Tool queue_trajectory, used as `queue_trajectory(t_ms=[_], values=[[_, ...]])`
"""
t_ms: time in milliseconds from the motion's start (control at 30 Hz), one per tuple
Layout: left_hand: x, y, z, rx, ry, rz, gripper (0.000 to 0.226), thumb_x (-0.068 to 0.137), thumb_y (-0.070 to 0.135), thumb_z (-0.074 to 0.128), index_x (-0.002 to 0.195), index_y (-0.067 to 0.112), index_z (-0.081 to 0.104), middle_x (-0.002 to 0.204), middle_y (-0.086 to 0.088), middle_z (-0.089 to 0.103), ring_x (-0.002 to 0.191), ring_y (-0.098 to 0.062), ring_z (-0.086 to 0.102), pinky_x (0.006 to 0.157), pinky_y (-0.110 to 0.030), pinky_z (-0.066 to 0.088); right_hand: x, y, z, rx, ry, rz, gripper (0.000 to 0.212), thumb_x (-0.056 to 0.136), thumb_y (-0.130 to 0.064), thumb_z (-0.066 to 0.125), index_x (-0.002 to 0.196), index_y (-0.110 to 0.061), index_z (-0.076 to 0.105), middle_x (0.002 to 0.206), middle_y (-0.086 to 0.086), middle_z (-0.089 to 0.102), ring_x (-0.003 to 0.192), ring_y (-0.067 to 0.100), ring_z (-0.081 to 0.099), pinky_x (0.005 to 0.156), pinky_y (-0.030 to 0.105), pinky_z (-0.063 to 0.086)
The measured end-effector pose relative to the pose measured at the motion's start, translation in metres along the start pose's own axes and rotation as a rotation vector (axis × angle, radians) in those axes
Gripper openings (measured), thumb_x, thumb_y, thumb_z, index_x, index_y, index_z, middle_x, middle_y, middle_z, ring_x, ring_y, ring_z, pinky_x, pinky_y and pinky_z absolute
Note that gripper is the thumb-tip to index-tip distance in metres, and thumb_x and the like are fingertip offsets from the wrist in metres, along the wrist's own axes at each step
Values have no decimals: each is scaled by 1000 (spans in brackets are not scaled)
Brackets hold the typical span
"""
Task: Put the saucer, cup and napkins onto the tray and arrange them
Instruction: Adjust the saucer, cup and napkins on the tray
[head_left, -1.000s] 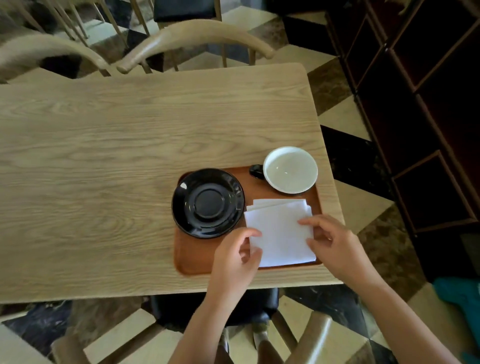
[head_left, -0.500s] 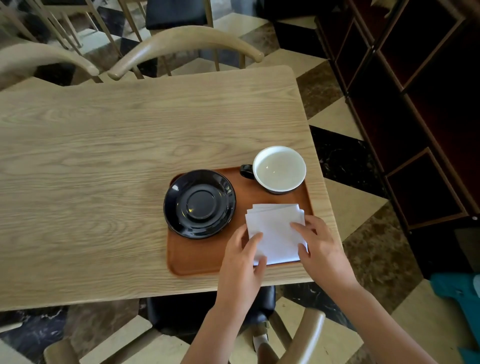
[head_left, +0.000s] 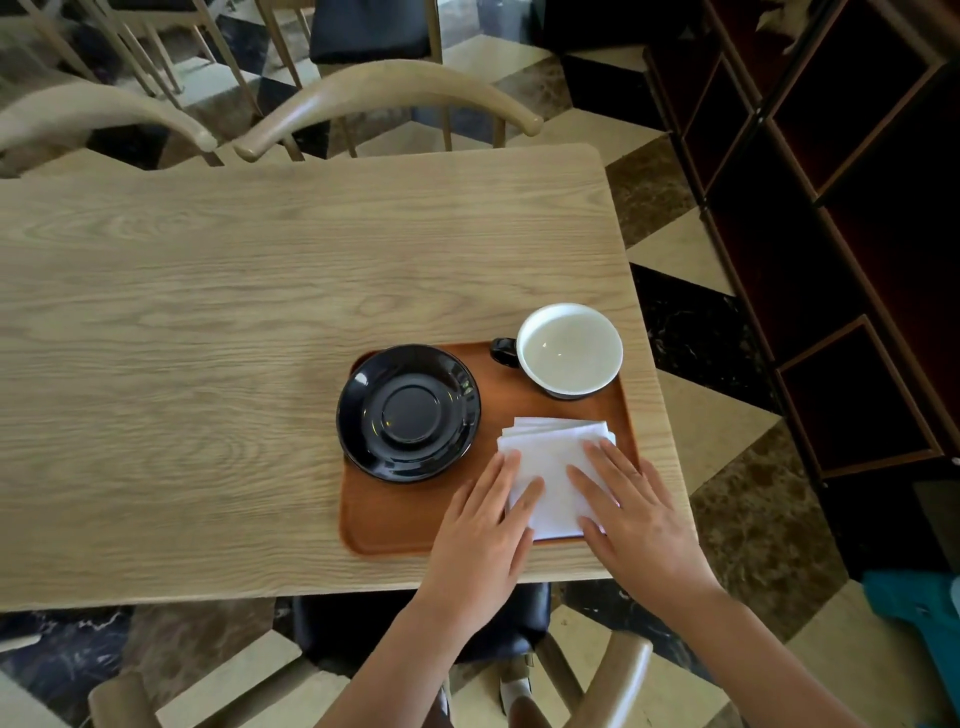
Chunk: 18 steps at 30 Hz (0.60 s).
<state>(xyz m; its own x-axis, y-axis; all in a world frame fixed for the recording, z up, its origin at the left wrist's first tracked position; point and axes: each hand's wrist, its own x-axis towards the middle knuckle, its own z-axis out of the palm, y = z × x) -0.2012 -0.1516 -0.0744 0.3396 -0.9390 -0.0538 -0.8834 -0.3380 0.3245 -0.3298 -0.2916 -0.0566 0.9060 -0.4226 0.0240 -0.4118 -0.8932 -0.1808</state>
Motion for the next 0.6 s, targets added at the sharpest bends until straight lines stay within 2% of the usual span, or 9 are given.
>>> queue_trajectory(t_ms=[133,233,333,500,600], values=[[-1,-2,-13,11,30,1,48,93,32,42,140,21,33,150,-13,32,140,-24,25,108,-43,35,11,-15,-3,29,56,22,48,67,-14,80,112,-6,66,126,21,59,118,36,53,93,57,45],[-7,-17,-29,-7,106,-80,49,93,32,39,140,20,33,151,-10,32,141,-21,23,109,-40,30,28,-34,-4,42,78,-27,49,68,-14,79,114,-7,65,127,19,59,120,35,53,93,57,44],[-19,-40,-39,39,129,-178,49,93,34,40,139,17,38,150,-12,33,140,-23,25,109,-43,30,46,-55,-4,25,74,-104,51,68,-18,79,116,-9,64,129,15,59,122,30,52,92,53,46],[-42,-73,-43,96,1,-333,53,93,42,32,142,21,31,152,-11,28,142,-23,18,112,-47,24,63,-76,1,-31,3,-199,48,74,-25,74,119,-12,63,129,11,60,124,26,50,96,52,44],[-48,-81,-42,123,-53,-333,53,94,43,29,144,24,26,154,-8,25,143,-21,12,114,-42,16,65,-79,4,-57,-23,-213,46,74,-27,73,117,-12,64,127,11,61,123,24,52,97,50,45]])
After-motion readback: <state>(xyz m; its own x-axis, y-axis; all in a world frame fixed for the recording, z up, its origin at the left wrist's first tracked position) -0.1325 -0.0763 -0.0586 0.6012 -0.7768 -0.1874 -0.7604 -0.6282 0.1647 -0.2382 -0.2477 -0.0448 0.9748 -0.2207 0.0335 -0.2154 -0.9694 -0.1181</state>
